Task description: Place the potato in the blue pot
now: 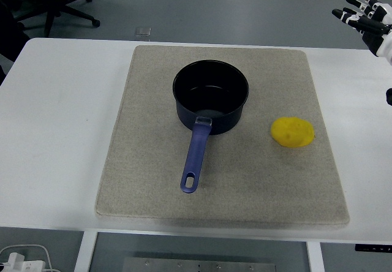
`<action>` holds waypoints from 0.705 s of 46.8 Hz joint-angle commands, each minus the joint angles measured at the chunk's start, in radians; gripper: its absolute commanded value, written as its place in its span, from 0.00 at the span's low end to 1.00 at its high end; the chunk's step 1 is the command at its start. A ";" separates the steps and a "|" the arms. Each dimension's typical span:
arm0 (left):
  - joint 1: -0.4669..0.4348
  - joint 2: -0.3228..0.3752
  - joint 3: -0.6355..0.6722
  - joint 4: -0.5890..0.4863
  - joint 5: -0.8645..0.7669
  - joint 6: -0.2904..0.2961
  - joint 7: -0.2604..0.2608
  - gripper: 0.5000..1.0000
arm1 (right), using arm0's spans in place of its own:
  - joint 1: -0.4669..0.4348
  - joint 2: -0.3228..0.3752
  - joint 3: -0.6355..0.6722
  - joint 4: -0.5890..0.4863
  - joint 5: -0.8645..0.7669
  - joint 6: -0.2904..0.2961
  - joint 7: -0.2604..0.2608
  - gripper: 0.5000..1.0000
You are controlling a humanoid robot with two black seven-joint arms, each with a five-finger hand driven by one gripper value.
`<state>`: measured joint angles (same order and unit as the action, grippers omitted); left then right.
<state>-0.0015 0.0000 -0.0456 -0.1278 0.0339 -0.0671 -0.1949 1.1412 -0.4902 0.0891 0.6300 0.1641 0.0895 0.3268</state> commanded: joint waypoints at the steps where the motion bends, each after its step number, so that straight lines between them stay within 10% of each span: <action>1: 0.000 0.000 0.001 0.000 0.000 0.000 0.000 0.99 | 0.000 -0.016 0.000 0.036 -0.002 -0.002 0.000 0.86; 16: 0.000 0.000 0.001 0.000 0.000 0.000 0.000 0.99 | 0.005 -0.083 -0.011 0.154 -0.064 -0.004 0.005 0.86; 33: 0.000 0.000 0.000 0.000 0.000 0.001 0.000 0.99 | 0.008 -0.186 -0.006 0.319 -0.495 -0.014 0.008 0.86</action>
<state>-0.0017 0.0000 -0.0449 -0.1272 0.0338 -0.0671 -0.1949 1.1475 -0.6533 0.0775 0.9224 -0.2480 0.0700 0.3346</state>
